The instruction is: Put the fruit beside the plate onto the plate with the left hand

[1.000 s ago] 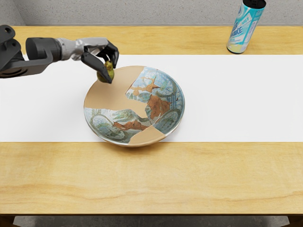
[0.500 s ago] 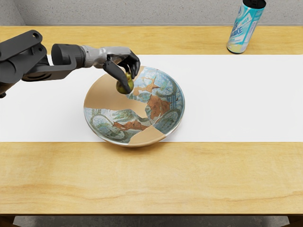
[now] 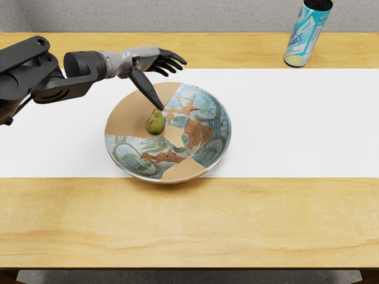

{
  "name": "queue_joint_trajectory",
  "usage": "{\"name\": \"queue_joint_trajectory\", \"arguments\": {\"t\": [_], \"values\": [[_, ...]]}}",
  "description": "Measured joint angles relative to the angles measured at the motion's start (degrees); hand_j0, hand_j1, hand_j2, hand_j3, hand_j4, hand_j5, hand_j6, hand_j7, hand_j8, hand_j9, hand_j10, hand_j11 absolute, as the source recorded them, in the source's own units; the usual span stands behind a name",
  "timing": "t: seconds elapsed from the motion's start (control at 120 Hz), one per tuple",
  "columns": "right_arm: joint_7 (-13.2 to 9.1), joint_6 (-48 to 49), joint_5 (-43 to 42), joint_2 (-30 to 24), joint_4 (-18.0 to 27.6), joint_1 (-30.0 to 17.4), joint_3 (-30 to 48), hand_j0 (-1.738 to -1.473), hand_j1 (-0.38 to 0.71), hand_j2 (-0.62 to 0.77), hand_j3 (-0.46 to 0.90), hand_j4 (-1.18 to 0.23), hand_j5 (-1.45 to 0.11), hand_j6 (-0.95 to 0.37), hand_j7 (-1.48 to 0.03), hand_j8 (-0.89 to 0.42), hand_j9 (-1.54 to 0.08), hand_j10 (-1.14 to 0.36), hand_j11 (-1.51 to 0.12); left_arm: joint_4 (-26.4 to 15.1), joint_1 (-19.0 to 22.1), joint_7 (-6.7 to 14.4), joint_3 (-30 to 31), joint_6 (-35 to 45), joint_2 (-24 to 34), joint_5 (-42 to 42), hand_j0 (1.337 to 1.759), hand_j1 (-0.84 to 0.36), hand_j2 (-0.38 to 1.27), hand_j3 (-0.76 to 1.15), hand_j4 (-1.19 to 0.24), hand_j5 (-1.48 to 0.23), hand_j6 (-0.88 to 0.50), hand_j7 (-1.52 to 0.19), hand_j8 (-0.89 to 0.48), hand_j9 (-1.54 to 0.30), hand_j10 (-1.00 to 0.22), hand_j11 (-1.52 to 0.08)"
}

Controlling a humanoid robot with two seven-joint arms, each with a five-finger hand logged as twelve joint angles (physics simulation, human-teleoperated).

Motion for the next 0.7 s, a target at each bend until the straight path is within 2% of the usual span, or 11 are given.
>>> {"name": "queue_joint_trajectory", "arguments": {"t": [0.033,0.1,0.175,0.292,0.417,0.467,0.55,0.7], "values": [[0.0,0.0,0.0,0.0,0.0,0.0,0.0,-1.658,-0.35,0.0,0.0,0.0,0.0,0.0,0.0,0.0,0.0,0.0,0.0,-0.43,0.64,0.05,0.05,-0.51,0.55,-2.04,1.657,0.15,0.1,0.0,-0.21,-0.28,-0.21,-0.28,-0.17,-0.28,-0.17,-0.28],[0.0,0.01,-0.01,0.0,0.0,0.0,0.0,-1.658,-0.35,0.0,0.0,0.0,0.0,0.0,0.0,0.0,0.0,0.0,0.0,-3.28,1.17,0.73,0.26,-3.66,6.3,-8.97,1.658,0.2,0.08,0.0,-0.16,-0.21,-0.16,-0.21,-0.13,-0.21,-0.13,-0.21],[-0.01,0.0,-0.03,0.0,0.01,0.0,0.0,-1.658,-0.35,0.0,0.0,0.0,0.0,0.0,0.0,0.0,0.0,0.0,0.0,-6.9,1.51,4.34,0.49,-7.35,9.51,-15.44,1.658,0.24,0.05,0.0,-0.12,-0.16,-0.11,-0.15,-0.1,-0.15,-0.1,-0.15],[-0.03,0.06,0.0,0.0,0.05,0.0,0.02,-1.658,-0.35,0.0,0.0,0.0,0.0,0.0,0.0,0.0,0.0,0.0,0.0,-10.83,3.16,8.75,1.01,-9.77,15.6,-26.16,1.658,0.27,0.03,0.0,-0.08,-0.1,-0.07,-0.1,-0.06,-0.1,-0.06,-0.1],[-0.04,0.08,0.02,0.0,0.03,0.0,0.06,-1.658,-0.35,0.0,0.0,0.0,0.0,0.0,0.0,0.0,0.0,0.0,0.0,-18.2,4.03,13.33,2.62,-10.59,22.32,-35.99,1.658,0.3,0.02,0.0,-0.05,-0.07,-0.05,-0.07,-0.04,-0.07,-0.04,-0.07],[-0.05,0.09,0.02,0.0,0.02,0.0,0.07,-1.658,-0.35,0.0,0.0,0.0,0.0,0.0,0.0,0.0,0.0,0.0,0.0,-20.28,4.24,14.22,3.72,-10.72,24.32,-39.18,1.658,0.3,0.02,0.0,-0.04,-0.06,-0.04,-0.06,-0.04,-0.06,-0.04,-0.06],[-0.06,0.09,0.03,0.0,0.01,-0.05,0.12,-1.658,-0.35,0.0,0.0,0.0,0.0,0.0,0.0,0.0,0.0,0.0,0.0,-23.16,8.29,15.02,4.7,-10.85,30.61,-43.23,1.658,0.31,0.01,0.0,-0.04,-0.05,-0.03,-0.05,-0.03,-0.05,-0.03,-0.05],[-0.07,0.11,0.02,0.0,0.0,-0.08,0.09,-1.658,-0.35,0.0,0.0,0.0,0.0,0.0,0.0,0.0,0.0,0.0,0.0,-25.43,8.7,15.69,5.37,-10.93,34.89,-45.56,1.658,0.32,0.01,0.0,-0.03,-0.04,-0.03,-0.04,-0.02,-0.04,-0.02,-0.04]]}}
